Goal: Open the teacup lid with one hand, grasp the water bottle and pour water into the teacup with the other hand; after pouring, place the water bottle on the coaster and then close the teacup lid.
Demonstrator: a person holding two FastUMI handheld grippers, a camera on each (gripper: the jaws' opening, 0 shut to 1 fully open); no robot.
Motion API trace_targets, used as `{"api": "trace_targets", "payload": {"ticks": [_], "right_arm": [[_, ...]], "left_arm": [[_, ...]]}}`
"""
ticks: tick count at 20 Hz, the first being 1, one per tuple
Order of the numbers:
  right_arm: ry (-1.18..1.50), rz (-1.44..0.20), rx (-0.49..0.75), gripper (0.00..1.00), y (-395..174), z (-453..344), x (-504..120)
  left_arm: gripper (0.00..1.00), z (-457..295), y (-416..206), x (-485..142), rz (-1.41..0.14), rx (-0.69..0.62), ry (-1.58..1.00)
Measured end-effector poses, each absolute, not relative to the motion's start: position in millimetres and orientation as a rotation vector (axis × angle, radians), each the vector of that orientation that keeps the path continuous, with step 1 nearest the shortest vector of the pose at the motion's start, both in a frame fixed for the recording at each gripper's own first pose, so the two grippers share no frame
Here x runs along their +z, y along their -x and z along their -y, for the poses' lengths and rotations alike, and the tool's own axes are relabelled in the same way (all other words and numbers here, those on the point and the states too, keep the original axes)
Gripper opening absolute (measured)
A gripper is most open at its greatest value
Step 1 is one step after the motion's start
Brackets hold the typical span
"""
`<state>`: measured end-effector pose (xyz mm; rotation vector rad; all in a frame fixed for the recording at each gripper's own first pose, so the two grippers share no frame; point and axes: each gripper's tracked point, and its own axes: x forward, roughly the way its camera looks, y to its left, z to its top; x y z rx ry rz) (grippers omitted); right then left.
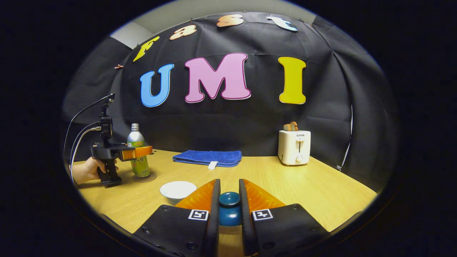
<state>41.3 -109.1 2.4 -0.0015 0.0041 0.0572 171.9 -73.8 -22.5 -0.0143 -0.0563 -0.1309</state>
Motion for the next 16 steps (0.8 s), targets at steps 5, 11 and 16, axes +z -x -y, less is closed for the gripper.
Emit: {"api": "trace_targets", "payload": {"ticks": [5,11,16], "right_arm": [[0.001,-0.004,0.057,0.30,-41.2,109.2,2.1],[0.002,-0.004,0.057,0.30,-40.9,109.2,2.6],[0.002,-0.004,0.057,0.30,-40.9,109.1,2.5]], "left_arm": [[0.83,76.8,-172.9,-27.1,0.037,-0.128,0.023],[0.98,72.3,-163.1,-33.7,-0.013,-0.110,-0.007],[0.98,69.6,-142.6,-38.2,-0.049,-0.088,0.009]]}}
